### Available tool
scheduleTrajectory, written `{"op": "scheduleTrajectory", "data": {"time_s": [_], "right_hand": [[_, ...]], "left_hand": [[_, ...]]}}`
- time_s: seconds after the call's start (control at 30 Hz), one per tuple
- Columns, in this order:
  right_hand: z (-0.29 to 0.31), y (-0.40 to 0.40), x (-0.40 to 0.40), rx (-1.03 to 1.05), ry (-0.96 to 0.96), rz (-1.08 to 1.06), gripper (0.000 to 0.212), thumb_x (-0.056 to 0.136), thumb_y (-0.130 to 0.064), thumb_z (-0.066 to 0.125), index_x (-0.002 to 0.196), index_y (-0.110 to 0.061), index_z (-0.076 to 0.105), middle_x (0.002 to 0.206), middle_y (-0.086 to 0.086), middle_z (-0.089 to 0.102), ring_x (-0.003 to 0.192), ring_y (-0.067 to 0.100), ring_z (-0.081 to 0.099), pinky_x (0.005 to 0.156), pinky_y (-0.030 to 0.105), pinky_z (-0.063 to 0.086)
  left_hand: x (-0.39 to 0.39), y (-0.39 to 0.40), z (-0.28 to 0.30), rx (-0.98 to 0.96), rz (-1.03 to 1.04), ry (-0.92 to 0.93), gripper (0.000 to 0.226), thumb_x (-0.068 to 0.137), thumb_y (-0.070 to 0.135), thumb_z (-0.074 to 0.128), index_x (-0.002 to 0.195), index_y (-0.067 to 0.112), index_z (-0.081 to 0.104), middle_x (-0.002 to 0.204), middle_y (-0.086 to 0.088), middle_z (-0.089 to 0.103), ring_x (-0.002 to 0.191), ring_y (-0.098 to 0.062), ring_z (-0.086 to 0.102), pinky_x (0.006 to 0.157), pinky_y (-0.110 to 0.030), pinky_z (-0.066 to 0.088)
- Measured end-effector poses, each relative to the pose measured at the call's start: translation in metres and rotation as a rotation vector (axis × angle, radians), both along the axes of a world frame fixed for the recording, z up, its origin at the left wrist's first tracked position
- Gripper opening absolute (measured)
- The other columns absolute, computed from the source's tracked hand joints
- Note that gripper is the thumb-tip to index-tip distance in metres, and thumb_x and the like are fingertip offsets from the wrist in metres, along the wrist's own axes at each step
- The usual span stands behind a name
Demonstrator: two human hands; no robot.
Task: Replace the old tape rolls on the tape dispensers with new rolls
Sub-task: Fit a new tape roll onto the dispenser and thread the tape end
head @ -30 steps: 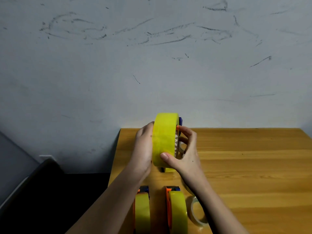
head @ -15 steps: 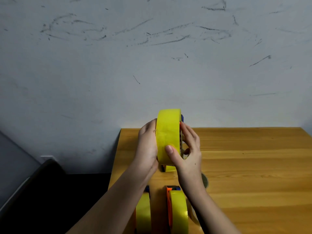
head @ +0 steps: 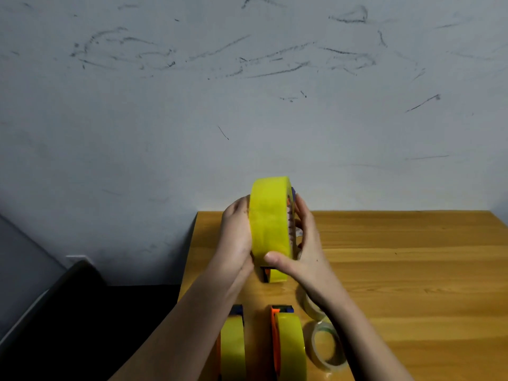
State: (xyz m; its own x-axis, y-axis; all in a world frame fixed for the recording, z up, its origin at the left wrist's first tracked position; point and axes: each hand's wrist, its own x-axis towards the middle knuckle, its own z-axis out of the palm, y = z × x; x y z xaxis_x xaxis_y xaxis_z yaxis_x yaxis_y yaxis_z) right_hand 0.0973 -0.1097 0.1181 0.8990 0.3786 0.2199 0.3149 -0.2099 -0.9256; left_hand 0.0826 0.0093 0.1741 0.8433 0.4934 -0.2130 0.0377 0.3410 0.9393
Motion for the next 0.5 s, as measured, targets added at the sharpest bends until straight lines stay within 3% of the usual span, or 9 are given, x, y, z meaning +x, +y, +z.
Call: {"op": "scheduleTrajectory", "data": {"time_s": [0.1, 0.23, 0.37, 0.5], "right_hand": [[0.003, 0.0, -0.004, 0.021, -0.006, -0.01, 0.123, 0.041, -0.088, 0.066, 0.146, -0.047, 0.017, 0.149, -0.015, 0.028, 0.137, 0.004, 0.031, 0.11, 0.043, 0.038], [0.004, 0.008, -0.007, 0.109, 0.041, -0.004, 0.123, 0.041, -0.086, 0.07, 0.145, -0.044, 0.02, 0.151, -0.01, 0.03, 0.138, 0.006, 0.033, 0.111, 0.045, 0.038], [0.007, 0.011, -0.005, 0.185, 0.116, 0.015, 0.124, 0.04, -0.086, 0.07, 0.145, -0.042, 0.021, 0.151, -0.011, 0.03, 0.138, 0.004, 0.032, 0.113, 0.044, 0.035], [0.008, 0.01, -0.002, 0.155, 0.115, 0.041, 0.126, 0.041, -0.085, 0.071, 0.147, -0.041, 0.019, 0.152, -0.01, 0.029, 0.138, 0.004, 0.032, 0.112, 0.043, 0.037]], "left_hand": [[0.001, 0.004, 0.005, 0.048, -0.071, -0.015, 0.017, 0.097, 0.018, 0.049, 0.094, 0.013, 0.065, 0.096, -0.013, 0.068, 0.088, -0.028, 0.066, 0.077, -0.039, 0.055], [0.0, 0.006, 0.001, 0.141, -0.111, -0.042, 0.023, 0.1, 0.02, 0.043, 0.095, 0.015, 0.065, 0.085, -0.004, 0.068, 0.078, -0.017, 0.066, 0.067, -0.028, 0.055], [-0.002, 0.006, -0.003, 0.18, -0.112, -0.032, 0.025, 0.1, 0.027, 0.041, 0.11, 0.018, 0.062, 0.109, -0.006, 0.065, 0.101, -0.019, 0.061, 0.091, -0.039, 0.049], [-0.006, 0.006, -0.004, 0.219, -0.146, -0.042, 0.023, 0.101, 0.03, 0.037, 0.096, 0.028, 0.06, 0.105, 0.005, 0.062, 0.103, -0.014, 0.058, 0.098, -0.04, 0.045]]}}
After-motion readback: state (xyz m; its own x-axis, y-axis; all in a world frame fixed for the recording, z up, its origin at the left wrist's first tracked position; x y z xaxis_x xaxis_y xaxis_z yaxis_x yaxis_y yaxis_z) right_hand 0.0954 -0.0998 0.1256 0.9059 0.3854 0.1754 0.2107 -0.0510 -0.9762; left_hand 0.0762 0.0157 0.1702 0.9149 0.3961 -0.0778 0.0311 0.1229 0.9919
